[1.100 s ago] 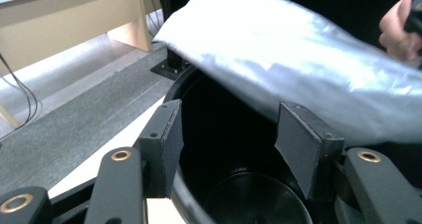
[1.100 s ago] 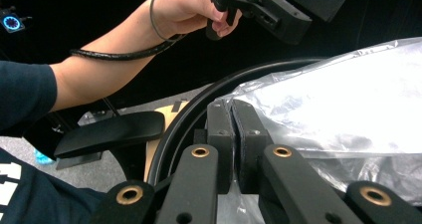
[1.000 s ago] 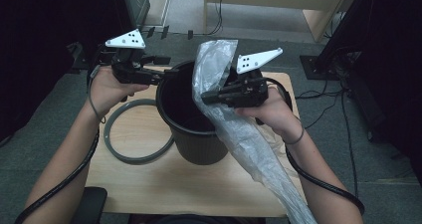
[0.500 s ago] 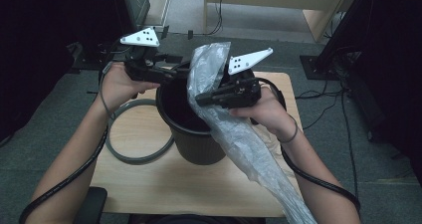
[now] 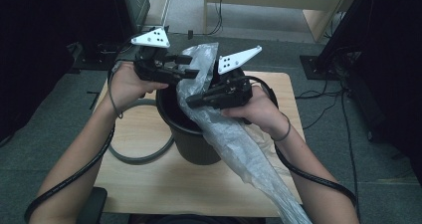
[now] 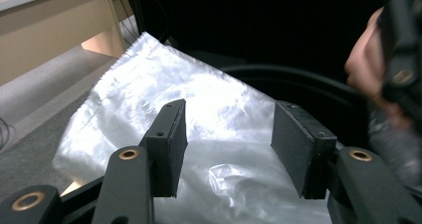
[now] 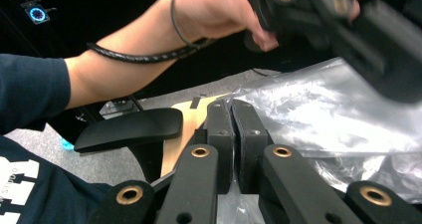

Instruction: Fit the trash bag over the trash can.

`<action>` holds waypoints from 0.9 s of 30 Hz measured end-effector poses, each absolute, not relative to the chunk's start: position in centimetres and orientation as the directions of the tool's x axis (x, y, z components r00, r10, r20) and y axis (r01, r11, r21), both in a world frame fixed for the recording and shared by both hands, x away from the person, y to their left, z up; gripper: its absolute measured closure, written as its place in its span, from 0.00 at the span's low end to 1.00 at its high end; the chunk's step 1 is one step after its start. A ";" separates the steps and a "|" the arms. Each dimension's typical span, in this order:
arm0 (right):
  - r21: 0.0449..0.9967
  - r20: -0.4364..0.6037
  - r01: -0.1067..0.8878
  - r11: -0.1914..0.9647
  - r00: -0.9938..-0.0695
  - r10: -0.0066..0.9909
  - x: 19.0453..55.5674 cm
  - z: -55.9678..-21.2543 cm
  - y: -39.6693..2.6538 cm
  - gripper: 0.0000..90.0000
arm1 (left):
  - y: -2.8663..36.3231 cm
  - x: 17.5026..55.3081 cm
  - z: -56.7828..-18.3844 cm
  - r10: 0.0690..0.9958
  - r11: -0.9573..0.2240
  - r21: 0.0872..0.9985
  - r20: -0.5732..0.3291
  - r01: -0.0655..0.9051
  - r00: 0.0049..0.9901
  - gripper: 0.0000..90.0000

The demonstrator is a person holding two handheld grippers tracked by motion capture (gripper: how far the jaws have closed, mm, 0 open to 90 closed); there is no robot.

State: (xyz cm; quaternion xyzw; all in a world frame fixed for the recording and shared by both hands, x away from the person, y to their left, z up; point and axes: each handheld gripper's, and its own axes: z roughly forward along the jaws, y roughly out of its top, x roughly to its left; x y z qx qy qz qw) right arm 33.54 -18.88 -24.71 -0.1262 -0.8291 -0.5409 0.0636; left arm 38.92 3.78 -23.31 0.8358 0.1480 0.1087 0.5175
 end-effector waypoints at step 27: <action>0.907 0.198 0.273 0.320 -0.949 0.246 35.4 -22.5 -20.6 0.98 | 4.3 37.5 -25.3 0.334 -0.456 0.875 -0.002 0.164 0.943 0.57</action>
